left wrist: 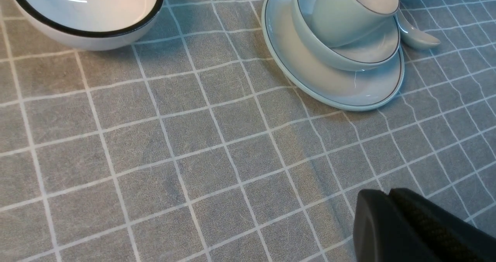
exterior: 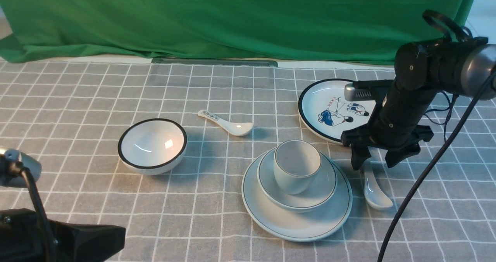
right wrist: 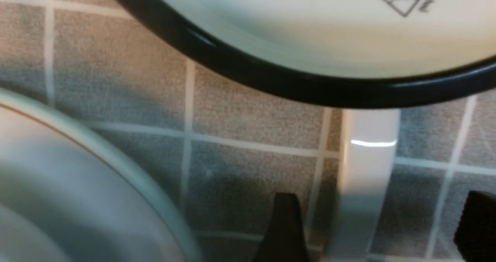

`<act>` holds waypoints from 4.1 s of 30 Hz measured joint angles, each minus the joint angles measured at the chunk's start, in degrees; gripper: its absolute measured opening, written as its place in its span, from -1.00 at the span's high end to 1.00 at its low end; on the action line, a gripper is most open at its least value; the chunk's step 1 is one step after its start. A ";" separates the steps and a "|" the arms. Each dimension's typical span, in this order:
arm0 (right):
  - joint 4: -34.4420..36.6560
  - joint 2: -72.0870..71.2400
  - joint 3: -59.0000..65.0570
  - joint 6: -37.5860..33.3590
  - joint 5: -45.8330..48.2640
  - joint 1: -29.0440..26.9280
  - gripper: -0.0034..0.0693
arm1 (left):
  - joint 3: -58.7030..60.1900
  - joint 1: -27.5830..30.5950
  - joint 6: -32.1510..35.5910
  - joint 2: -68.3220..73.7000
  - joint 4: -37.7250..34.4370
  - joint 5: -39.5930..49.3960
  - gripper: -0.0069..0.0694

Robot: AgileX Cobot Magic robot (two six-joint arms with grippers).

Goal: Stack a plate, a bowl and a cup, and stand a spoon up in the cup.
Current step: Use the right arm to grab a blue soup spoon, then use the right arm to put the blue soup spoon into the blue teacup in the middle

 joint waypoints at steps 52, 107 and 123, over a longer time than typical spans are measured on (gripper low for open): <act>0.69 -14.37 14.77 -3.95 -2.18 0.04 0.44 | 2.20 0.00 -1.12 0.00 1.26 -2.16 0.79; 0.81 -20.76 41.62 -8.59 -90.48 21.84 0.43 | 2.20 0.00 -1.20 0.00 6.20 -11.18 0.79; 0.81 -17.89 41.67 -8.80 -90.71 21.89 0.38 | 2.20 0.00 -1.20 0.00 6.03 -11.18 0.79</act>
